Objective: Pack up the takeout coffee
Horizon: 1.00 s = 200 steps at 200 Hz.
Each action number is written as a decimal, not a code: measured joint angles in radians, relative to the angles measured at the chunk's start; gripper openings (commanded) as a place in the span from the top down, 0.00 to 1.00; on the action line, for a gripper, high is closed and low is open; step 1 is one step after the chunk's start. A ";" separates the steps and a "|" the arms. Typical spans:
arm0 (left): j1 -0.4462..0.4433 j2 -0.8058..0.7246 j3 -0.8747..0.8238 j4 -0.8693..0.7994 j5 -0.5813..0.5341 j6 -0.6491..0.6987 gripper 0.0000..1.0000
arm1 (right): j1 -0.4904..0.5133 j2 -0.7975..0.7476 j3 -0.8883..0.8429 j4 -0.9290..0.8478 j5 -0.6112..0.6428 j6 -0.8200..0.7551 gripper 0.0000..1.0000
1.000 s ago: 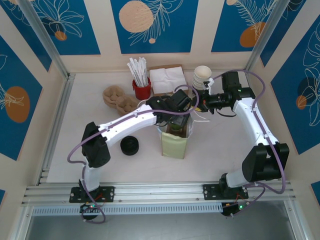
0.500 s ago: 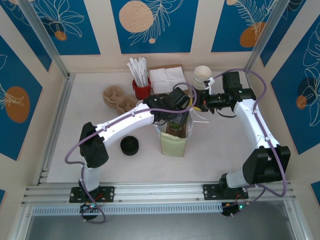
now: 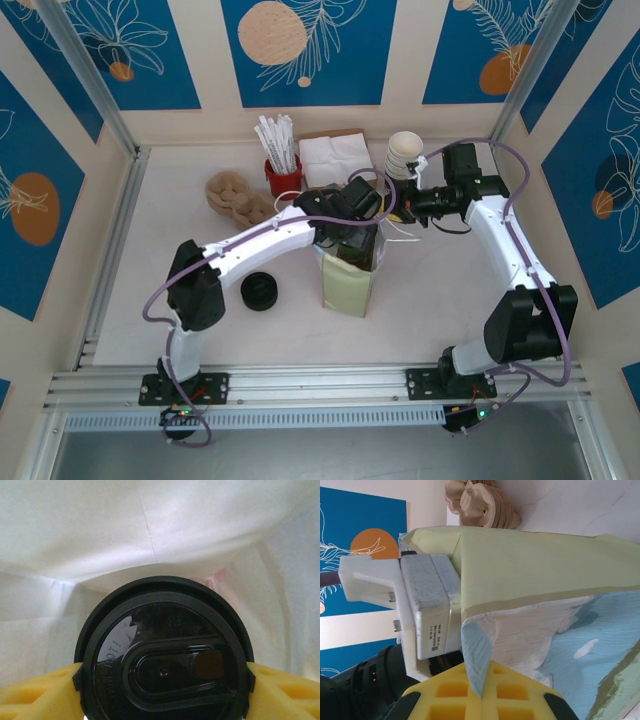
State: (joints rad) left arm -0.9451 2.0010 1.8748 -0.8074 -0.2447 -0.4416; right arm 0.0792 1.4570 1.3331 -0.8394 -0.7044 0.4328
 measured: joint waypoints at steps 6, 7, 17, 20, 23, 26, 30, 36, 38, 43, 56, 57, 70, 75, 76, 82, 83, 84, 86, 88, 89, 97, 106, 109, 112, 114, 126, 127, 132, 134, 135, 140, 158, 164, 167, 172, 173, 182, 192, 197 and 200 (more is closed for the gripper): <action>0.001 0.002 0.000 0.000 0.002 0.000 0.26 | 0.000 0.002 0.000 0.000 -0.001 0.000 1.00; 0.001 0.002 0.000 0.000 0.002 0.000 0.26 | 0.000 0.002 0.000 0.000 -0.001 0.000 1.00; 0.002 0.003 0.000 0.000 0.005 0.000 0.26 | 0.000 0.005 0.000 0.002 -0.001 0.000 1.00; 0.002 0.004 0.000 0.000 0.005 0.000 0.26 | 0.000 0.006 0.000 0.001 -0.001 0.000 1.00; 0.002 0.005 0.000 0.000 0.006 0.000 0.26 | 0.000 0.006 0.000 0.002 -0.001 0.000 1.00; 0.003 0.005 0.000 0.000 0.007 0.000 0.26 | 0.000 0.007 0.000 0.002 -0.001 0.000 1.00; 0.003 0.007 0.001 0.000 0.009 0.000 0.26 | 0.000 0.008 0.000 0.002 -0.001 0.000 1.00; 0.003 0.011 0.004 -0.001 0.010 0.000 0.26 | 0.000 0.008 0.000 0.003 -0.001 0.000 1.00; 0.003 0.012 0.005 0.000 0.010 0.000 0.26 | 0.000 0.008 0.000 0.002 0.000 0.000 1.00; 0.003 0.016 0.006 0.000 0.010 0.000 0.26 | 0.000 0.008 0.000 0.002 0.001 0.000 1.00; 0.004 0.024 0.011 -0.001 0.013 0.000 0.26 | 0.000 0.008 0.000 0.002 0.003 0.000 1.00; 0.004 0.024 0.011 0.000 0.013 0.000 0.26 | 0.000 0.008 0.000 0.002 0.003 0.000 1.00; 0.005 0.033 0.017 0.000 0.017 0.000 0.26 | 0.000 0.011 0.000 0.002 0.010 0.000 1.00; 0.005 0.037 0.020 -0.001 0.018 0.000 0.26 | 0.000 0.012 0.000 0.003 0.010 0.000 1.00; 0.005 0.038 0.020 -0.001 0.018 0.000 0.26 | 0.000 0.013 0.000 0.003 0.011 0.000 1.00; 0.006 0.043 0.023 -0.001 0.019 0.000 0.26 | 0.000 0.014 0.000 0.003 0.014 0.000 1.00; 0.006 0.045 0.024 -0.001 0.019 0.000 0.27 | 0.000 0.014 0.000 0.003 0.014 0.000 1.00; 0.006 0.045 0.025 -0.001 0.019 0.000 0.26 | 0.000 0.015 0.000 0.003 0.014 0.000 1.00; 0.006 0.047 0.027 -0.001 0.020 0.000 0.26 | 0.000 0.015 0.000 0.003 0.015 0.000 1.00; 0.006 0.049 0.029 -0.001 0.020 0.000 0.26 | 0.000 0.015 0.000 0.003 0.017 0.000 1.00; 0.006 0.050 0.031 -0.001 0.020 0.000 0.26 | 0.000 0.015 0.000 0.003 0.018 0.000 1.00; 0.007 0.056 0.038 -0.002 0.021 0.000 0.26 | 0.000 0.017 0.000 0.006 0.021 0.000 1.00; 0.007 0.061 0.044 -0.003 0.021 0.000 0.26 | 0.000 0.017 0.000 0.008 0.023 0.000 1.00; 0.007 0.063 0.047 -0.005 0.021 0.000 0.26 | 0.000 0.018 0.000 0.009 0.024 0.000 1.00; 0.007 0.064 0.049 -0.006 0.021 0.000 0.27 | 0.000 0.018 0.000 0.010 0.024 0.000 1.00; 0.008 0.065 0.051 -0.006 0.021 0.000 0.27 | 0.000 0.018 0.000 0.010 0.025 0.000 1.00; 0.008 0.070 0.057 -0.007 0.022 0.000 0.27 | 0.000 0.018 0.000 0.011 0.028 0.000 1.00; 0.008 0.071 0.057 -0.008 0.022 0.000 0.27 | 0.000 0.018 0.000 0.011 0.028 0.000 1.00; 0.008 0.072 0.060 -0.009 0.022 0.000 0.27 | 0.000 0.018 0.000 0.011 0.028 0.000 1.00; 0.008 0.073 0.061 -0.010 0.023 0.000 0.27 | 0.000 0.018 0.000 0.011 0.028 0.000 1.00; 0.008 0.073 0.061 -0.010 0.024 0.000 0.27 | 0.000 0.018 0.000 0.011 0.028 0.001 1.00; 0.008 0.075 0.064 -0.010 0.025 0.000 0.27 | 0.000 0.018 0.000 0.013 0.029 0.000 1.00; 0.009 0.080 0.068 -0.009 0.027 0.000 0.27 | 0.000 0.018 0.000 0.016 0.034 0.000 1.00; 0.009 0.081 0.069 -0.008 0.027 0.000 0.27 | 0.000 0.018 0.000 0.016 0.035 0.000 1.00; 0.009 0.082 0.069 -0.009 0.027 0.000 0.27 | 0.000 0.018 0.000 0.016 0.035 0.000 1.00; 0.009 0.082 0.070 -0.008 0.027 0.000 0.27 | 0.000 0.018 0.000 0.016 0.036 0.000 1.00; 0.009 0.083 0.070 -0.008 0.027 0.000 0.27 | 0.000 0.018 0.000 0.017 0.036 0.000 1.00; 0.009 0.084 0.071 -0.007 0.027 0.000 0.27 | -0.001 0.018 0.000 0.017 0.036 0.000 1.00; 0.009 0.085 0.072 -0.007 0.027 0.000 0.27 | -0.002 0.018 0.000 0.017 0.036 0.000 1.00; 0.009 0.086 0.074 -0.008 0.027 0.000 0.27 | -0.003 0.018 0.000 0.017 0.036 0.000 1.00; 0.009 0.087 0.076 -0.008 0.028 0.000 0.27 | -0.003 0.018 0.000 0.017 0.036 0.000 1.00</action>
State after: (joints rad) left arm -0.9360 2.0876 1.9507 -0.8158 -0.2169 -0.4412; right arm 0.0761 1.4750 1.3334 -0.8227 -0.6685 0.4332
